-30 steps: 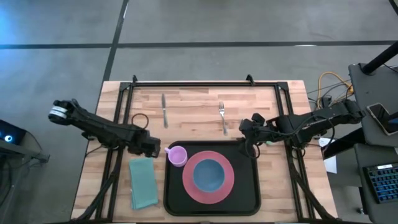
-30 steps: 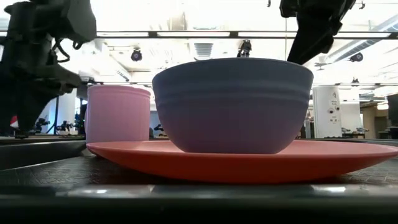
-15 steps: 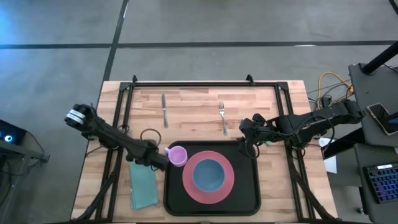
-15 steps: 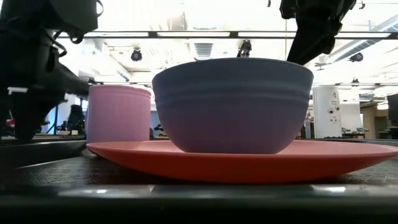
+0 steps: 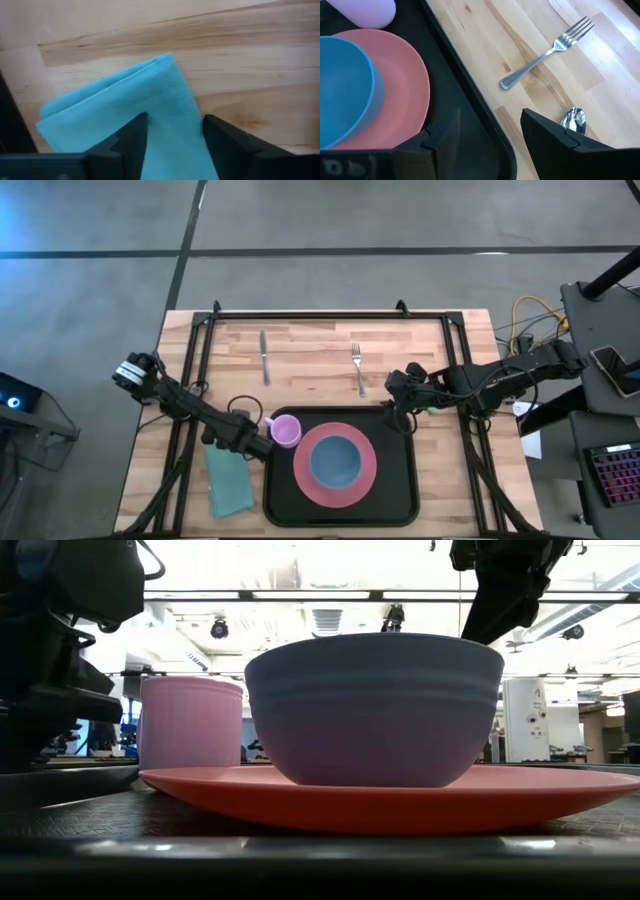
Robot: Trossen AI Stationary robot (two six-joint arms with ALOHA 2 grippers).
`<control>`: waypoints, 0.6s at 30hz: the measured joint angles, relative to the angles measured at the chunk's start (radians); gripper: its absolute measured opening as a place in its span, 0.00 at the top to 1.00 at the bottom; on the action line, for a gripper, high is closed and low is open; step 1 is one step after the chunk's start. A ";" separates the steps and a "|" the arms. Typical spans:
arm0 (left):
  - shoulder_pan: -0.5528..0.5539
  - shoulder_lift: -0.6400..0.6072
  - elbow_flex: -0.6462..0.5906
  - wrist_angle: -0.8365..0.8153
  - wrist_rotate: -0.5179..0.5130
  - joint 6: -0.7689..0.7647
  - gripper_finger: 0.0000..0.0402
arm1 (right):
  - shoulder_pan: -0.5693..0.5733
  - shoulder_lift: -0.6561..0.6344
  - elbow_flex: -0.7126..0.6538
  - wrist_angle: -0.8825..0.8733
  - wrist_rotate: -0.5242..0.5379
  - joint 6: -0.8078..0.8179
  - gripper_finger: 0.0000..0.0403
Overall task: Set up tray
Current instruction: Put the blue napkin to the right of the pink plate on the black tray
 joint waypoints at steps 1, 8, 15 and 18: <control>0.000 -0.001 -0.002 -0.001 0.000 0.000 0.62 | 0.000 0.000 0.000 0.000 0.005 0.000 0.51; 0.000 -0.003 -0.017 -0.006 0.004 0.001 0.90 | -0.001 0.000 0.000 0.000 0.025 0.001 0.51; 0.000 -0.021 -0.019 -0.003 -0.007 0.046 0.99 | -0.001 0.000 0.000 0.000 0.025 0.001 0.51; -0.003 -0.052 0.003 -0.004 -0.082 0.041 0.99 | -0.001 0.000 -0.002 0.000 0.025 0.001 0.51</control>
